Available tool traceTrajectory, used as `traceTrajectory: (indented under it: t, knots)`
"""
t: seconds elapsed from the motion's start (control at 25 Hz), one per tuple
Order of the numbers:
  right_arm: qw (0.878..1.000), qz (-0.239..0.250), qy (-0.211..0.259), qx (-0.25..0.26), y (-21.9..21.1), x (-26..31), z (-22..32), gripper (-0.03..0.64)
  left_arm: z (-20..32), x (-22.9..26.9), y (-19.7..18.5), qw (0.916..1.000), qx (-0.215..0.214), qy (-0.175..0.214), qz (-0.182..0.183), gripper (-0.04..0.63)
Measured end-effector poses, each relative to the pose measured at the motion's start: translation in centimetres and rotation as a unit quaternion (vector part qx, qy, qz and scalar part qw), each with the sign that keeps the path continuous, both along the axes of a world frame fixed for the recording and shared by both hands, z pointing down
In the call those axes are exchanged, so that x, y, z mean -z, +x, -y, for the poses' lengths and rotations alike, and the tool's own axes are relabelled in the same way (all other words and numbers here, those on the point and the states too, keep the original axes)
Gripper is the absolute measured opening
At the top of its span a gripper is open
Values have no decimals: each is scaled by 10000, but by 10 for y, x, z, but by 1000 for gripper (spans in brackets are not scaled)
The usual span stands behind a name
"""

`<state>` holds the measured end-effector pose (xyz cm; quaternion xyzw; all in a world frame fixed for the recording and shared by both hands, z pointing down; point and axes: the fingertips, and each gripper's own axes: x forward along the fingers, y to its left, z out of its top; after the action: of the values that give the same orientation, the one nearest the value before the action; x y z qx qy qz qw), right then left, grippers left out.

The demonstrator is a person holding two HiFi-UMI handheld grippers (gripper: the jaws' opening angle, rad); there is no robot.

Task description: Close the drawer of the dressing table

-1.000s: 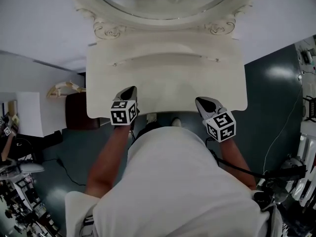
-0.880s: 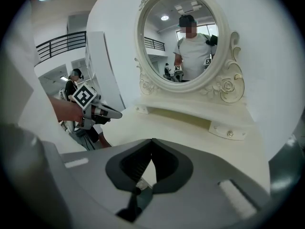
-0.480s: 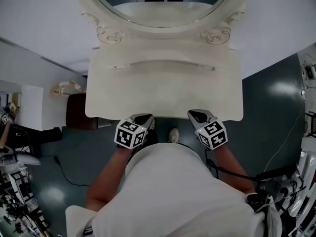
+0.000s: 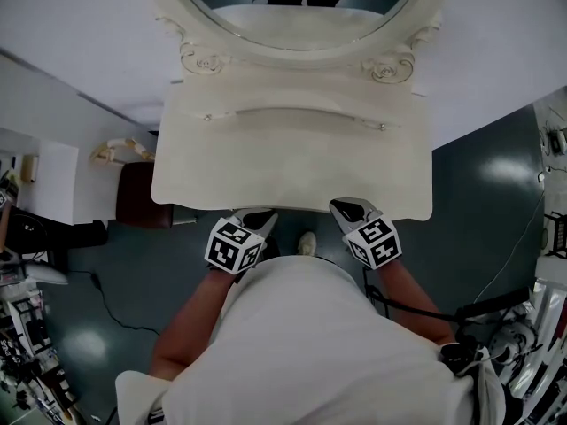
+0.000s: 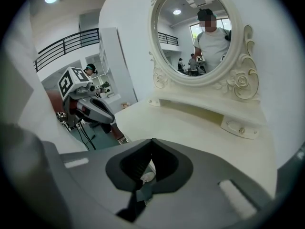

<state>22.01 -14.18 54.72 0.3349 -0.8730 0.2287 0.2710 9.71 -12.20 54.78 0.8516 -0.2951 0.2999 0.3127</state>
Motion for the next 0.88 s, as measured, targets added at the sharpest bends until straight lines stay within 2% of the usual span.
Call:
traceTrajectory:
  t: [0.88]
  knots:
    - [9997, -204, 7, 138, -17, 0, 24, -2, 31, -2, -16, 9999, 82, 35, -118, 3]
